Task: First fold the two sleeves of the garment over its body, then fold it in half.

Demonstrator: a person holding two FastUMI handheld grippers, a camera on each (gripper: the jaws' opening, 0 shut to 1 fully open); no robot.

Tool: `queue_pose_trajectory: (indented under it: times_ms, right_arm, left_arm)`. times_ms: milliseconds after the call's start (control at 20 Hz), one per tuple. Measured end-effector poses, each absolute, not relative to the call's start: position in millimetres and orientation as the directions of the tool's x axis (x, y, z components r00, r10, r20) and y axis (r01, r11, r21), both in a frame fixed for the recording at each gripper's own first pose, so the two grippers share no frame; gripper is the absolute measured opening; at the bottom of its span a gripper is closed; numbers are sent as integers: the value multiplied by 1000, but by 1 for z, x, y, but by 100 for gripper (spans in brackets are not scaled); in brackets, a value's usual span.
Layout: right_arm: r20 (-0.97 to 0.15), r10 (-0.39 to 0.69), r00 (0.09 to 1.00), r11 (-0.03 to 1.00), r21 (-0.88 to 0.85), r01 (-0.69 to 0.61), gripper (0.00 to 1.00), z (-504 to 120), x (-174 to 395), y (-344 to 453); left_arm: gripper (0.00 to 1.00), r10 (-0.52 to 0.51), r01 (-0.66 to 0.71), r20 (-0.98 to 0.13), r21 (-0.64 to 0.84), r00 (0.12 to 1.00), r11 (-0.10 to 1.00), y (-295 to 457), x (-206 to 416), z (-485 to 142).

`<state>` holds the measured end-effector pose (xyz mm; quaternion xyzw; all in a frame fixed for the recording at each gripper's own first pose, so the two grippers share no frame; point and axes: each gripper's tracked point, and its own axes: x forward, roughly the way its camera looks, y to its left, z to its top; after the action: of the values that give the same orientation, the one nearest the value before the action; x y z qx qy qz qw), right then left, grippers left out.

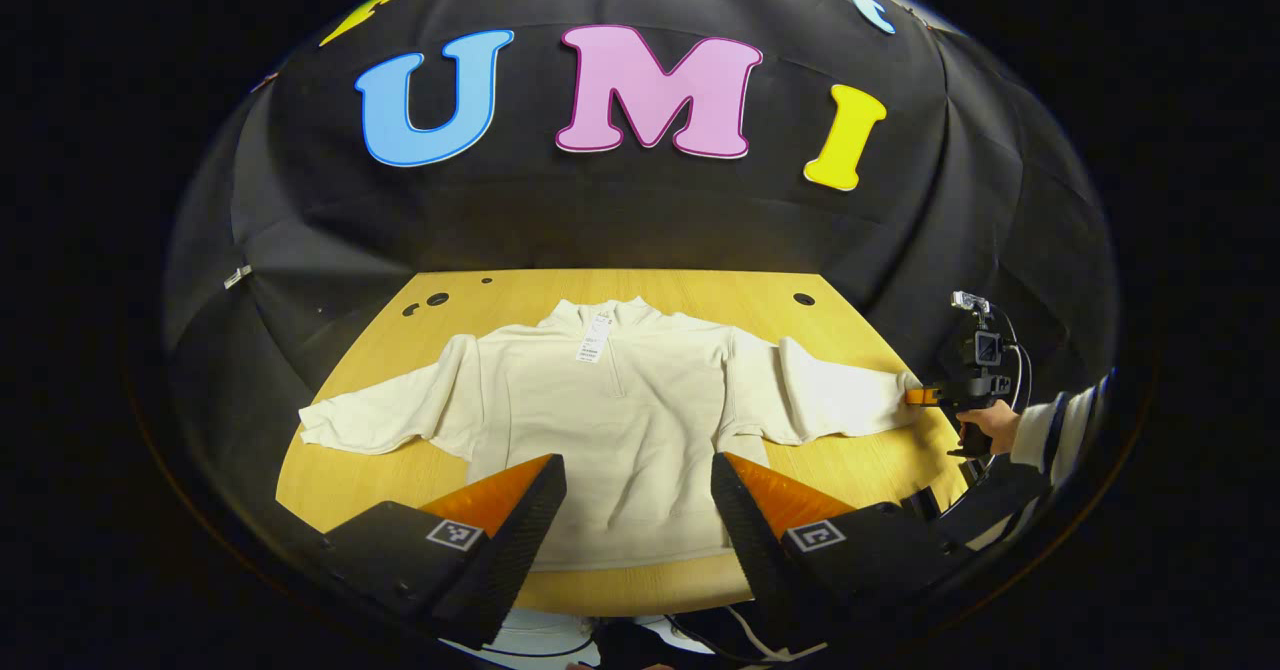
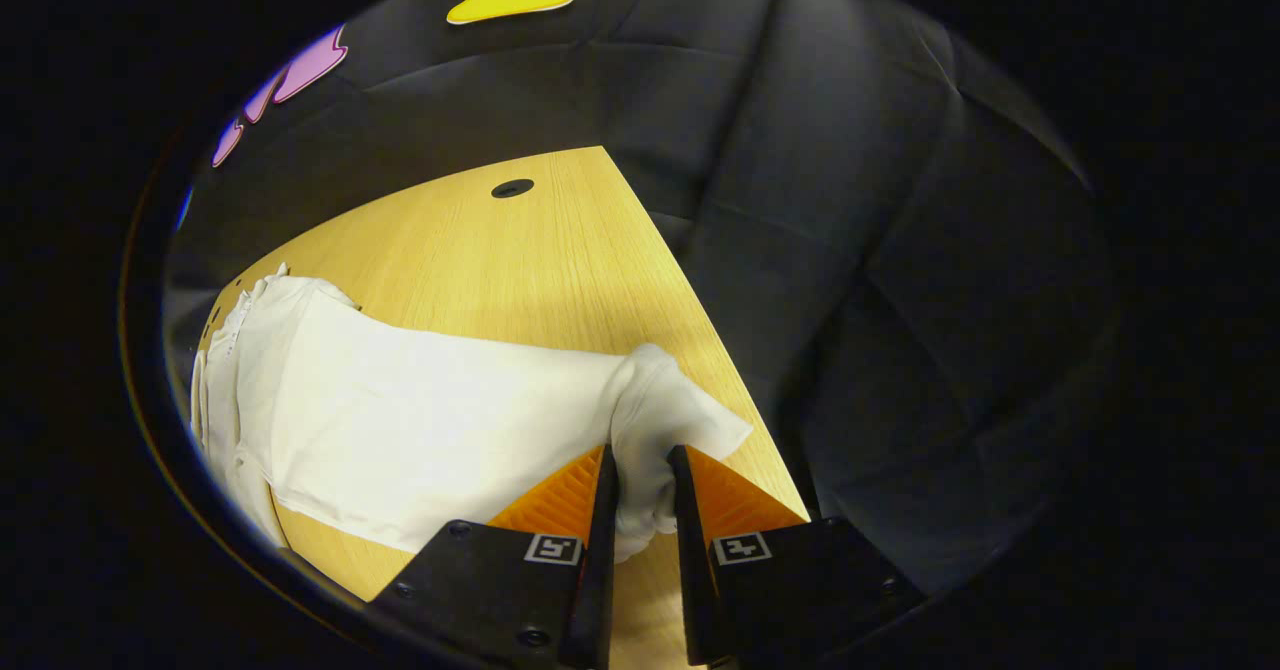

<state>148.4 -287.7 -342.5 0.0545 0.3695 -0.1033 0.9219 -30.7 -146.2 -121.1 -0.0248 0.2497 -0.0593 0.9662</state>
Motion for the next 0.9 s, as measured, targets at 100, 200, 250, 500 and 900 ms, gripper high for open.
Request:
queue_pose_trajectory:
  times_ms: [100,200,250,500,900]
  right_arm:
    - [-700,-130,703,968,63,241,17,-337,145,-283]
    - [-682,-116,722,965,93,243,17,-330,140,-281]
    - [-668,-117,735,967,92,238,17,-323,138,-279]
    - [-614,-117,781,967,108,230,17,-286,115,-266]
    - [-566,-81,821,977,119,179,16,-245,77,-204]
  left_arm:
    - [94,-123,98,-474,-78,872,992,-142,-31,-120]
    - [93,-118,96,-468,-70,876,993,-137,-32,-119]
    - [93,-114,95,-464,-64,878,993,-134,-32,-118]
    - [93,-134,110,-441,-80,887,991,-125,-32,-114]
    - [93,-169,134,-404,-113,899,984,-108,-27,-109]
